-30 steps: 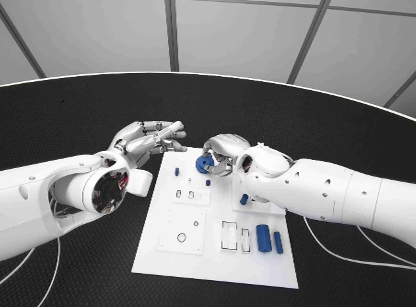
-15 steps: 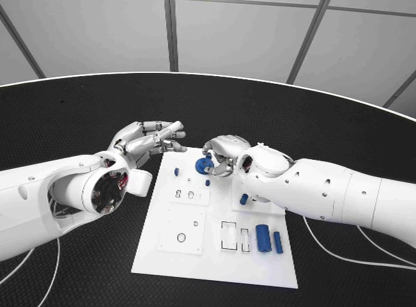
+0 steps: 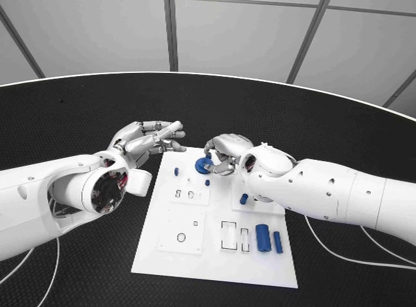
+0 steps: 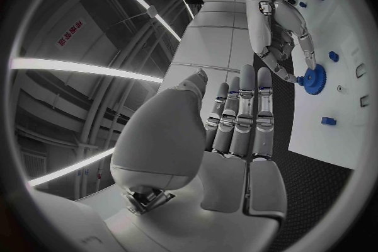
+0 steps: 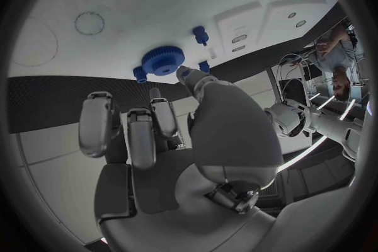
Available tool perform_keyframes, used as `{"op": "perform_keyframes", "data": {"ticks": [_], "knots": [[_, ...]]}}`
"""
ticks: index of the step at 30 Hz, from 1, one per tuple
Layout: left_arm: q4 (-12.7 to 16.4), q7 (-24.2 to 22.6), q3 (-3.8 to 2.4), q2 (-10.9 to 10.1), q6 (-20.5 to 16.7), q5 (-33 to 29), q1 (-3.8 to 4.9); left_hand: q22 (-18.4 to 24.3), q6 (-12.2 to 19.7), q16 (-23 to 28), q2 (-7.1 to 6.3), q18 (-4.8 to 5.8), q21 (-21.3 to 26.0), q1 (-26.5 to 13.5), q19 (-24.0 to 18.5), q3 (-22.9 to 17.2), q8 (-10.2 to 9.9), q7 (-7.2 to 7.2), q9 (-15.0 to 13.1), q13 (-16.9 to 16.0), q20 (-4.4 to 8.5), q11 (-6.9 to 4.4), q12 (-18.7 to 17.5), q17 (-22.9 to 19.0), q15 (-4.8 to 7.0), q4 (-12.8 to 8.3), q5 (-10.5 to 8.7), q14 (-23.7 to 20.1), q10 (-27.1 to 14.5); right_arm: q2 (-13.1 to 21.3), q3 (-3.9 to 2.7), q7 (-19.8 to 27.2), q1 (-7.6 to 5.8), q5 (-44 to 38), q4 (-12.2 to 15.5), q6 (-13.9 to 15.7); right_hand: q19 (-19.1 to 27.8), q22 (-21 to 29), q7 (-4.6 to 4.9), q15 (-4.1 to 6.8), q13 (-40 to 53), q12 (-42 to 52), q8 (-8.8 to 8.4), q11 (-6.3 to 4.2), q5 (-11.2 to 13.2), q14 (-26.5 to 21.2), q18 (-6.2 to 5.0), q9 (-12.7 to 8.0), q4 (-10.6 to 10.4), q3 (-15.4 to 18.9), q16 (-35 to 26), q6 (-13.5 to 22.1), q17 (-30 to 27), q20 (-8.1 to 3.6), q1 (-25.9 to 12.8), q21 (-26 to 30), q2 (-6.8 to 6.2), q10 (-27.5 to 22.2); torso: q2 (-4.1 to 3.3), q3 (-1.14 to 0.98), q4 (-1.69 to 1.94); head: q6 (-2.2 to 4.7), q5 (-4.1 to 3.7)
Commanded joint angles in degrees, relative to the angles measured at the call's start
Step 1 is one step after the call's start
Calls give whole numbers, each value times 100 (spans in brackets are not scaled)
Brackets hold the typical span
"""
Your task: Assemble the parts on the task board
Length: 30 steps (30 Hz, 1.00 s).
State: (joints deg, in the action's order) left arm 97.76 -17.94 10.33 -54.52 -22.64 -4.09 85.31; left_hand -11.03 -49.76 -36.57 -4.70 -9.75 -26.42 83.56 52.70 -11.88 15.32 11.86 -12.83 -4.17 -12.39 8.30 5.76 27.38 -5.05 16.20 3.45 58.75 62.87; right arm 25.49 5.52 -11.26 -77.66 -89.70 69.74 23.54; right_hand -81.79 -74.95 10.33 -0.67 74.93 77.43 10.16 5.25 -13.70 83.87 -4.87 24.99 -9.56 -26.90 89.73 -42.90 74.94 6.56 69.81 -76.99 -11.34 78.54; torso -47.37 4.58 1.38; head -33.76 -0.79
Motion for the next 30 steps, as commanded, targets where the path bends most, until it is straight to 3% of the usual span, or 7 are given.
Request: {"op": "perform_keyframes", "data": {"ticks": [1, 8, 14, 16, 25, 28, 30], "knots": [[-27, -4, 0, 1, 5, 0, 0, -7, 16, -13, -9, -67, -33, 46, -34, -36, -16, 36, -9, 5, -10, 31, -13, 9, -8, 8, -6, -50, 17, 227, -5, 169, 0, 76, 272, 499, 1, -24, -12, -28, 205, 73, 33, 1, -58, 613, 113, 7, 18, 0, 27, -47, 1506, 27, -20, -14, 4, 76, 31, -21, -31, 22, -28], [-134, -5, 1, 50, 42, -1, -2, -7, 18, -16, -12, -67, -35, 44, -38, -42, -20, 38, -9, 5, -11, 33, -18, 12, -10, 9, -6, -55, 15, 1101, -25, 649, -29, 766, 957, 513, 64, 73, -76, 19, 156, 29, 46, -44, 1, 592, 85, 20, 63, -9, -4, -134, 1417, -1, 11, 82, -5, 37, 121, -59, -87, 26, -75], [-215, -7, 2, 67, 65, -1, -3, -7, 18, -17, -14, -67, -36, 46, -40, -46, -21, 37, -10, 5, -11, 33, -19, 13, -11, 7, -5, -57, 16, 1898, -17, 1455, -41, 1665, 1052, 170, 278, 391, -158, 127, -57, -188, 88, -127, 175, 513, 7, 49, 200, -85, -126, -366, 1102, -107, 171, 409, 11, -156, 185, -105, -142, 15, -105], [-242, -8, 3, 82, 73, -1, -4, -7, 18, -17, -14, -67, -36, 46, -40, -46, -21, 37, -10, 5, -11, 33, -19, 13, -11, 7, -5, -57, 16, 2201, -10, 1698, -41, 1961, 1092, 162, 310, 437, -160, 133, -70, -204, 88, -128, 179, 498, -3, 51, 225, -92, -153, -398, 1042, -112, 198, 462, 1, -169, 202, -121, -155, 27, -182], [-292, -6, 4, 122, 123, -1, -11, -7, 16, -18, -16, -67, -36, 49, -41, -51, -21, 35, -11, 4, -11, 31, -19, 14, -11, 5, -5, -60, 20, 2878, 71, 2161, -14, 2517, 1131, 327, 298, 414, -165, 151, -52, -188, 90, -133, 141, 497, 3, 54, 283, -109, -160, -461, 1039, -127, 260, 456, -24, -144, 203, -156, -171, 26, -351], [-294, -5, 4, 122, 134, -1, -14, -7, 16, -18, -16, -67, -36, 49, -41, -51, -21, 35, -11, 4, -11, 31, -19, 14, -11, 5, -5, -60, 20, 2953, 87, 2217, 9, 2564, 1046, 360, 293, 405, -165, 151, -49, -185, 87, -135, 134, 499, 6, 53, 294, -110, -158, -465, 1046, -129, 269, 451, -35, -140, 193, -154, -162, 16, -390], [-291, -3, 4, 119, 139, -1, -15, -7, 16, -18, -16, -67, -36, 49, -41, -51, -21, 35, -11, 4, -11, 31, -19, 14, -11, 5, -5, -60, 20, 2977, 93, 2231, 40, 2581, 978, 367, 293, 407, -165, 151, -50, -186, 86, -135, 131, 499, 5, 53, 299, -109, -158, -467, 1046, -130, 273, 454, -39, -140, 185, -135, -148, 11, -421]]}}
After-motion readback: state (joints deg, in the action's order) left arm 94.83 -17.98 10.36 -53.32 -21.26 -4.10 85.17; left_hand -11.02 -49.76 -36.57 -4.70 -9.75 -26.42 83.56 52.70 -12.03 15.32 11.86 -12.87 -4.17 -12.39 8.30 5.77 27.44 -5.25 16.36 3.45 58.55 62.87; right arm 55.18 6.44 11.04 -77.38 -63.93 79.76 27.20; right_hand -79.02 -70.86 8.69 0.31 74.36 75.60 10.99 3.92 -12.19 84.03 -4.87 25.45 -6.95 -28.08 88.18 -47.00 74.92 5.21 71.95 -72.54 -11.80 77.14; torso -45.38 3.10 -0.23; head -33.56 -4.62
